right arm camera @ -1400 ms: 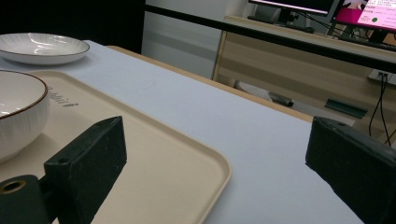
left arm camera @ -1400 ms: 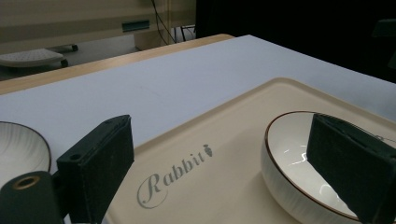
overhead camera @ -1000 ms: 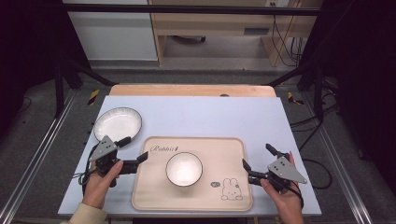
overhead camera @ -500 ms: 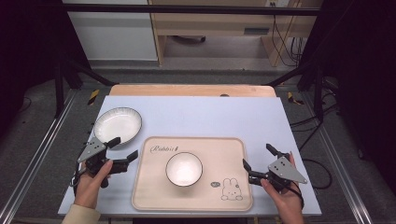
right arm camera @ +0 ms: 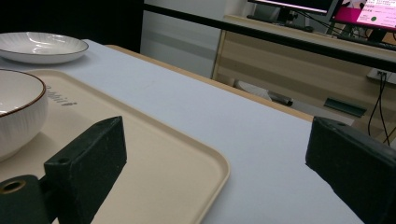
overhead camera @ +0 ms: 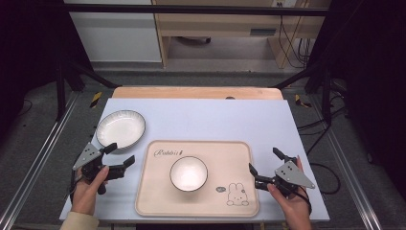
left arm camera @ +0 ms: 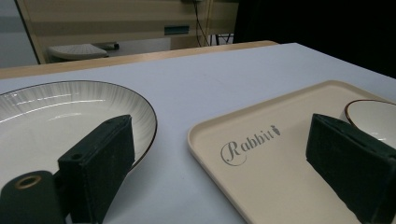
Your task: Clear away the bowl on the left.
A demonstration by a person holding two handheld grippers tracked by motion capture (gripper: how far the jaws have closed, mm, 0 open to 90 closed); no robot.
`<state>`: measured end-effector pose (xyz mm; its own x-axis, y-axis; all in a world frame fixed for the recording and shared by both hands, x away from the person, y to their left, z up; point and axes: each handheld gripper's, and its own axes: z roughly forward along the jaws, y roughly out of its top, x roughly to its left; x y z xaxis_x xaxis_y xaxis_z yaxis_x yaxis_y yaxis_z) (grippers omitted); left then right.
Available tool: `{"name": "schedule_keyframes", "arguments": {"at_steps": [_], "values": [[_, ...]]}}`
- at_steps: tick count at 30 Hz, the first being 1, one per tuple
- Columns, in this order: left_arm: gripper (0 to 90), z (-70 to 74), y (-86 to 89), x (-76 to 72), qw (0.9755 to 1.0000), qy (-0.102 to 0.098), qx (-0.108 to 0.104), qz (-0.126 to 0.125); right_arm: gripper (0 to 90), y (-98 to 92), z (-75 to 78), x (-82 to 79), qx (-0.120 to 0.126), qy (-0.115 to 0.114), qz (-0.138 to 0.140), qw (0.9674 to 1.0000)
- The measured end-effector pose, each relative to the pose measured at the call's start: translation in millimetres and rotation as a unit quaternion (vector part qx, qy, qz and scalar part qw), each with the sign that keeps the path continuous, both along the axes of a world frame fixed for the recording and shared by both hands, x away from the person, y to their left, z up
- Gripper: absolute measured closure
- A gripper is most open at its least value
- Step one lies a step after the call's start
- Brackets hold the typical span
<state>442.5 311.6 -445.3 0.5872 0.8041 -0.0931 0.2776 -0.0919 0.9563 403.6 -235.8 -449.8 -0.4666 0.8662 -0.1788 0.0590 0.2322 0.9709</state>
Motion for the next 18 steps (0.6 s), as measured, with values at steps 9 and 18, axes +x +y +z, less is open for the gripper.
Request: {"name": "schedule_keyframes", "arguments": {"at_steps": [9,18], "values": [[7.8,-3.9,8.7,-3.6,0.9998,-0.015,-0.011,-0.001,5.5,-0.3,0.0,0.0,0.0,0.001,0.0,1.0],[7.8,-10.5,9.0,-7.7,0.9998,-0.012,-0.013,-0.013,5.5,-0.3,-0.1,0.1,0.0,0.001,0.001,1.0]]}}
